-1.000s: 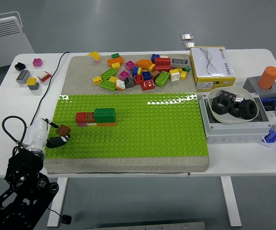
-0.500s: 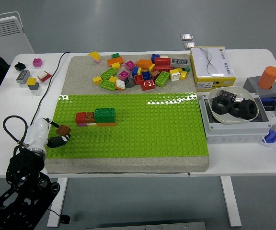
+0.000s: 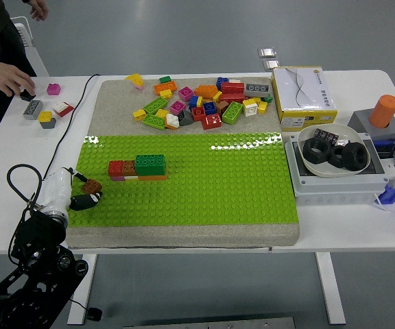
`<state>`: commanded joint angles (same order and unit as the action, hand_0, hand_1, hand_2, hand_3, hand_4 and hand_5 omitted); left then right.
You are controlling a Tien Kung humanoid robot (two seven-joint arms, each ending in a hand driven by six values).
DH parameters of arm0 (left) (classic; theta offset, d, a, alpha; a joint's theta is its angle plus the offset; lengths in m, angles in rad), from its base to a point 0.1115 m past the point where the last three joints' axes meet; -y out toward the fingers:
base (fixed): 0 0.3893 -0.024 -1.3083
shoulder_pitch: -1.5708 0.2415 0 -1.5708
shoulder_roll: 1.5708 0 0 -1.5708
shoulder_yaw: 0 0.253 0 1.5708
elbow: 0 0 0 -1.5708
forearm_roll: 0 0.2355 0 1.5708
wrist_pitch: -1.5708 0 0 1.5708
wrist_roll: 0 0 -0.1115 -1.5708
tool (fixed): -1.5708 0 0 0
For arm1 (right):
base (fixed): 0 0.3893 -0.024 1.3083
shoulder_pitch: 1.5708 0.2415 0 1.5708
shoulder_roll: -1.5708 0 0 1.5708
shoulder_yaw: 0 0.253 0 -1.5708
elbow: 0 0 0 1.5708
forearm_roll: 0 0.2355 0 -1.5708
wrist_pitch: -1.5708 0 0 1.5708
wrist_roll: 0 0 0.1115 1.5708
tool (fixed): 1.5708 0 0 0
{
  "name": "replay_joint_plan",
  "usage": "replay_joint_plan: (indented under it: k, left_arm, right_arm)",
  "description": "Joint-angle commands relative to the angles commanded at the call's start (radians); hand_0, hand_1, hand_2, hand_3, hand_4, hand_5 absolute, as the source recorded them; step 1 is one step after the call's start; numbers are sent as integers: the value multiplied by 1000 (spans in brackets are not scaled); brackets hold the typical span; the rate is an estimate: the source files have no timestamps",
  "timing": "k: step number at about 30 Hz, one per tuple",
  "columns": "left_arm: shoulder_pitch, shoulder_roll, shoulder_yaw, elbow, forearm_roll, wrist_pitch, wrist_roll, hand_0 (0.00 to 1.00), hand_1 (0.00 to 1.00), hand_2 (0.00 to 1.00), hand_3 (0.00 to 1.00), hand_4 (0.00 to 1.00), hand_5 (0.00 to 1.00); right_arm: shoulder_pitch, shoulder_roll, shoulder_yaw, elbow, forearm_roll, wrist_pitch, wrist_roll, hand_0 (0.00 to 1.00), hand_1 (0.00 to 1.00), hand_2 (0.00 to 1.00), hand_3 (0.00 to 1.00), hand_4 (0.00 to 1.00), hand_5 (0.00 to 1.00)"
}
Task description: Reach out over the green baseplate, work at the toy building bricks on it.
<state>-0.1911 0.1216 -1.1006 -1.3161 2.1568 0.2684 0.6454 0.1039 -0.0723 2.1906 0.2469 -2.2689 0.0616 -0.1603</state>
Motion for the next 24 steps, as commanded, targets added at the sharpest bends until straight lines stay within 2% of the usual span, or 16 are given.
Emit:
replay_joint_plan:
  k: [5,6,11,12,17,18,20,23,24]
  left_arm:
    - [-1,-1,0,1,1,5,0,926,882,832,498,808,57]
    - [-1,-1,0,1,0,4,0,922,877,824,449,863,43]
    - [0,-1,-1,2,-1,2,0,922,877,824,449,863,43]
    - [0,-1,-1,2,-2,1,0,918,875,817,426,813,24]
    - [0,1,1,1,-5,-1,0,918,875,817,426,813,24]
    - [0,2,1,-1,-7,-2,0,914,873,811,415,778,12]
    - [0,4,2,-3,-12,-2,0,914,873,811,415,778,12]
    - [-2,15,5,-10,-32,-1,0,914,873,811,415,778,12]
    - [-3,20,7,-13,-39,0,0,898,873,813,411,741,2]
  right_arm:
    - [0,-1,-4,0,0,0,0,512,685,642,748,799,803]
    - [0,-2,-4,0,0,0,0,512,686,642,745,800,804]
    - [0,-2,-5,0,0,-1,0,512,686,642,745,800,804]
    - [0,-2,-5,0,0,-1,0,512,686,641,745,800,803]
    - [0,-2,-5,1,0,-1,0,512,686,641,745,800,803]
    - [0,-3,-5,1,0,-1,-1,512,686,641,744,799,802]
    - [0,-3,-5,1,0,-1,-1,512,686,641,744,799,802]
    - [0,-3,-6,1,0,-1,-1,512,686,641,744,799,802]
    - [0,-3,-7,1,0,-1,-1,512,686,641,744,799,802]
